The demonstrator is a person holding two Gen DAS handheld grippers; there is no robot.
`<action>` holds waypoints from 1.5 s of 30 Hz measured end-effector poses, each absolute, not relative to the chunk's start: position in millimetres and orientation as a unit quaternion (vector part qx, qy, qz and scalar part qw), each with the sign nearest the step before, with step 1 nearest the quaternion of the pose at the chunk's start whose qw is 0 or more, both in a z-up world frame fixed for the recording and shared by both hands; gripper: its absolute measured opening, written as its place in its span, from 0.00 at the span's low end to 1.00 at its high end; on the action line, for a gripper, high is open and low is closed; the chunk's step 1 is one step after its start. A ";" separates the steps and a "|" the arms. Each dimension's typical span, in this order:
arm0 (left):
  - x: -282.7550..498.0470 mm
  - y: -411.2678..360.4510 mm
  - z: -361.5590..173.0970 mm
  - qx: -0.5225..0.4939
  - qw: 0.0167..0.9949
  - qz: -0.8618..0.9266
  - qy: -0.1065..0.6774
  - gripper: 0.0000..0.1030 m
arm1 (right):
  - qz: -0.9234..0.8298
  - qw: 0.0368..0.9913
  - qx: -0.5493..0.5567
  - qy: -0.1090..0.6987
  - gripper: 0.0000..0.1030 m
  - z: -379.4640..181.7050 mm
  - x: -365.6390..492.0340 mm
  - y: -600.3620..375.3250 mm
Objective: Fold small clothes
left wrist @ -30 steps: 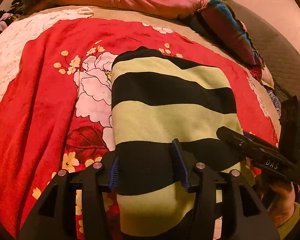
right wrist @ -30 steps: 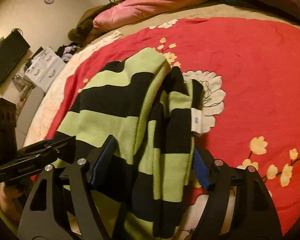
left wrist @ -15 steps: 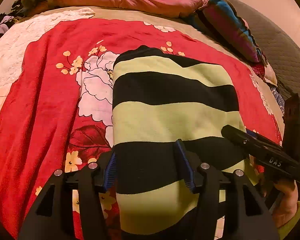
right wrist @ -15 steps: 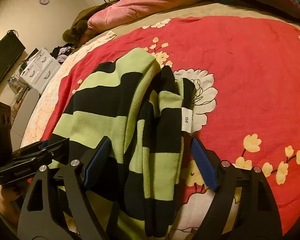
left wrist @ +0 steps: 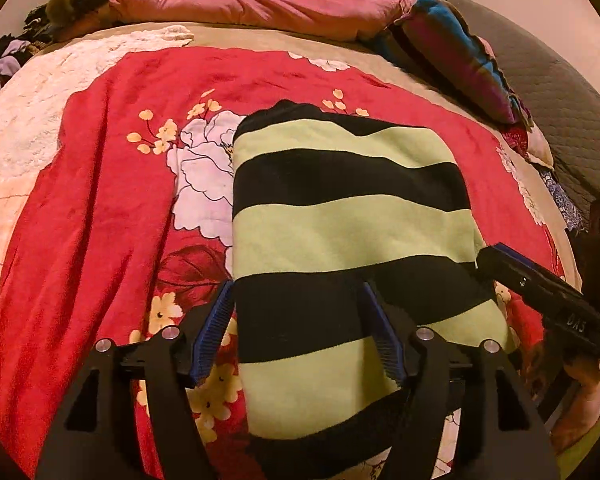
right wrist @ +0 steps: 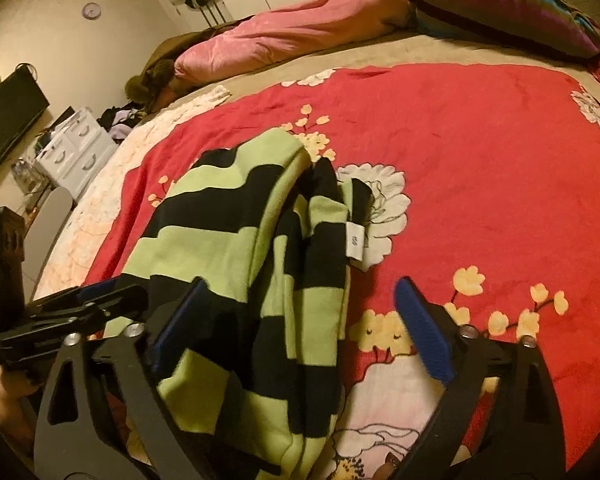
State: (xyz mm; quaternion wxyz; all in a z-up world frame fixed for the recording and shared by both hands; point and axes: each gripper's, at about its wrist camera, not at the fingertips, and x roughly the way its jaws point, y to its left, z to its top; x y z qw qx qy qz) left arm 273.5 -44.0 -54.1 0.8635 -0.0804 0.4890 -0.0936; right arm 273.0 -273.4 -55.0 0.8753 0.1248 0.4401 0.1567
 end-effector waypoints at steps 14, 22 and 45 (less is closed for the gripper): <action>251.2 -28.3 -11.2 -0.060 0.889 -0.078 0.448 0.96 | 0.101 0.920 0.107 0.363 0.91 -19.4 236.9 -279.7; 240.9 -25.9 0.8 -0.059 0.897 -0.074 0.432 0.96 | 0.090 0.931 0.105 0.337 0.91 -2.7 220.3 -280.3; 159.4 -5.8 52.3 -0.049 0.925 -0.061 0.372 0.96 | 0.088 0.955 0.060 0.277 0.91 52.2 138.6 -247.4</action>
